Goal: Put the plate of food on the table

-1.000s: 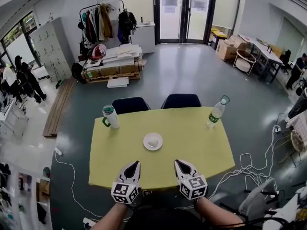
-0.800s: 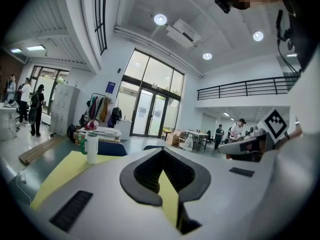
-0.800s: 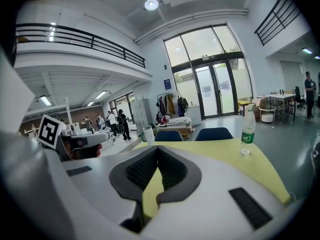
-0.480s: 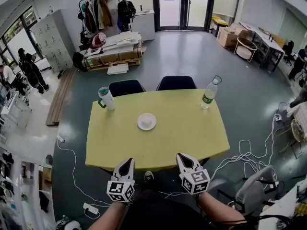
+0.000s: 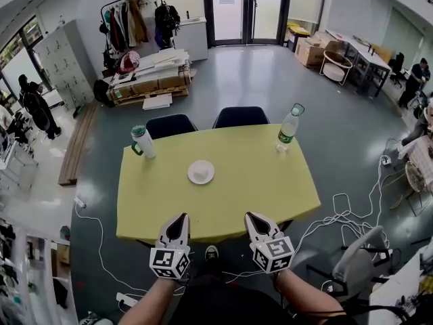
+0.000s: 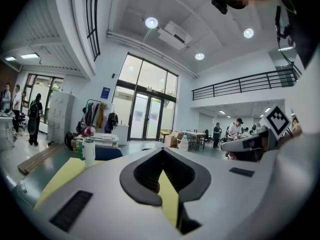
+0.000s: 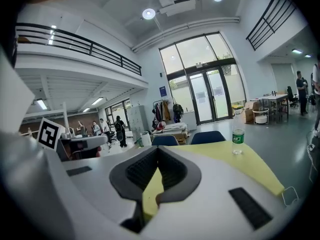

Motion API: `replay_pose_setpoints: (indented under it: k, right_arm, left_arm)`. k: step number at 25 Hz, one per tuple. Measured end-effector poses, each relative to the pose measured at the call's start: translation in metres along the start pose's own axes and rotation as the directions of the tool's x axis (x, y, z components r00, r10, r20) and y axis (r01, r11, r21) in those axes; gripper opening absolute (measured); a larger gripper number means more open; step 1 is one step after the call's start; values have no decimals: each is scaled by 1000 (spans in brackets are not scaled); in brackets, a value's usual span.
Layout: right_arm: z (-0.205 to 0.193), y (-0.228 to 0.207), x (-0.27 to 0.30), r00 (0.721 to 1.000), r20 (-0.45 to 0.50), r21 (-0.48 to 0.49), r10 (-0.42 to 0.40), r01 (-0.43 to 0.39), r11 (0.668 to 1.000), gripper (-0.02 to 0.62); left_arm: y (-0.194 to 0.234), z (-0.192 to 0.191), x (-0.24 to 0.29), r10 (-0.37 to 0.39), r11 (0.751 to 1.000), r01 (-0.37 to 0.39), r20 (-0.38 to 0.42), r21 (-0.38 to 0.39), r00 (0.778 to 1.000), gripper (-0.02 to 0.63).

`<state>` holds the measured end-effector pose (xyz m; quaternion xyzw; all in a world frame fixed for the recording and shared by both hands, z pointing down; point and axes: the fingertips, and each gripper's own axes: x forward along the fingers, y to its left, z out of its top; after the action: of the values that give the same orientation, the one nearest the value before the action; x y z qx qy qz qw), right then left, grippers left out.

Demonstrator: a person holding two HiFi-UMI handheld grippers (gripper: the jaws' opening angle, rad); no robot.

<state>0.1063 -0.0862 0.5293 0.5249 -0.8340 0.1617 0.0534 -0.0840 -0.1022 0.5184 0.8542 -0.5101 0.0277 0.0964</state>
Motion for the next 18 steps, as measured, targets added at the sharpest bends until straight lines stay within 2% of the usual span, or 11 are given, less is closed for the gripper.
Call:
replay_pose_setpoints:
  k: [5,11,18]
  right_arm:
    - [-29,22,-59,1000,6,15,9,-9,1000,12]
    - [-65,36,-133,1000,-10,45,18,-18,999,12]
    - [-70,71,-168,999,-7,35,45,-45,998,12]
  left_arm:
    - [-40,-18,-53,6,1000,-6,10,-23,1000,8]
    - [-90,-35,-124,38,999,-37,8,-11,999,8]
    - [-105,-31,-180,61,998,-61,20,-6,998,8]
